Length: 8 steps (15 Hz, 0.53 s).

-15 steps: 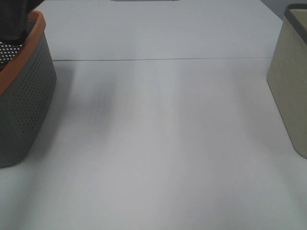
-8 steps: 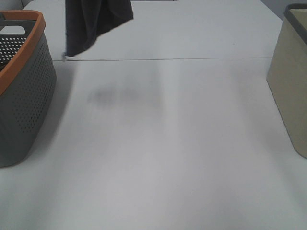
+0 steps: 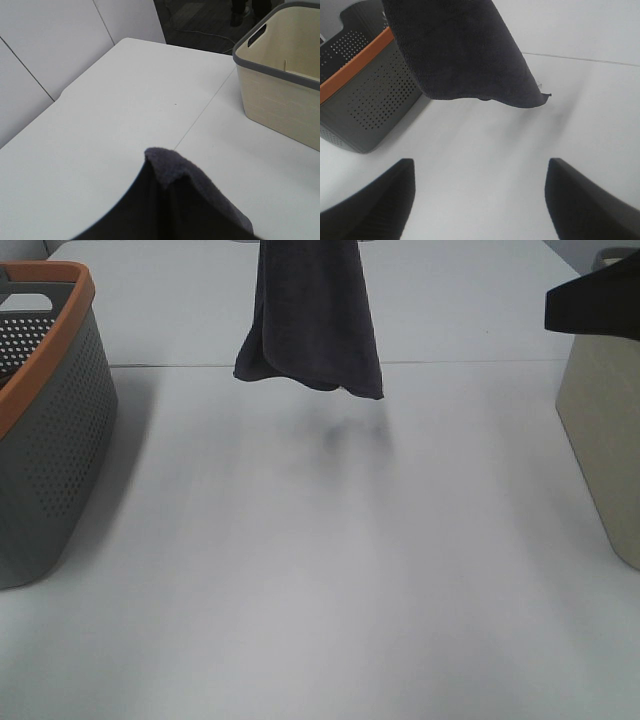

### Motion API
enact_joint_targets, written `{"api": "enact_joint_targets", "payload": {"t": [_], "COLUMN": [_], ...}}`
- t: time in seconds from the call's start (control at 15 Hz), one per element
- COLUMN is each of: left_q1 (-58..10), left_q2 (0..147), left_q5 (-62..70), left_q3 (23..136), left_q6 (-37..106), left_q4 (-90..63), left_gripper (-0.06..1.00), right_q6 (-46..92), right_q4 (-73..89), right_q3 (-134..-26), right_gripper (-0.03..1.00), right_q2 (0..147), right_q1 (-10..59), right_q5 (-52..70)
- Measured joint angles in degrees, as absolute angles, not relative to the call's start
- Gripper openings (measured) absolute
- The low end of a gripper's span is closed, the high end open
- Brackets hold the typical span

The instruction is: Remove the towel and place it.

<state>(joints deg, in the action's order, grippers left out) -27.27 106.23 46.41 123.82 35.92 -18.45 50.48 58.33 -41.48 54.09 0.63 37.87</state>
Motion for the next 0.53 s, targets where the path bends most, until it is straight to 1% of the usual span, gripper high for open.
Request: {"api": "enact_joint_targets", "payload": {"t": [0.07,0.13,0.27,0.4,0.53], "left_q1": [-27.3,-27.3,-27.3,-27.3,-27.3], "left_q2": [106.6,107.1,107.8,108.0,108.0], "left_q5": [46.1,45.1,44.1,43.5,43.5], "left_q3": [123.8,123.8,123.8,123.8,123.8], "left_q6": [35.5,35.3,35.1,35.1,35.1], "left_q4": [-18.4,-18.4,-18.4,-18.3,-17.4], "left_gripper": [0.0,0.0,0.0,0.0,0.0], "right_q6": [51.1,51.7,52.0,52.0,51.9], "right_q4": [59.1,59.4,59.5,59.5,60.7], "right_q3": [-41.5,-41.5,-41.5,-42.2,-44.7], "right_gripper": [0.64,0.64,0.64,0.64,0.64], "right_q2": [55.5,57.3,62.0,67.5,72.5], "right_q1": [2.6,6.3,16.9,25.2,30.7], "right_q5": [36.1,33.3,24.5,15.4,7.7]}}
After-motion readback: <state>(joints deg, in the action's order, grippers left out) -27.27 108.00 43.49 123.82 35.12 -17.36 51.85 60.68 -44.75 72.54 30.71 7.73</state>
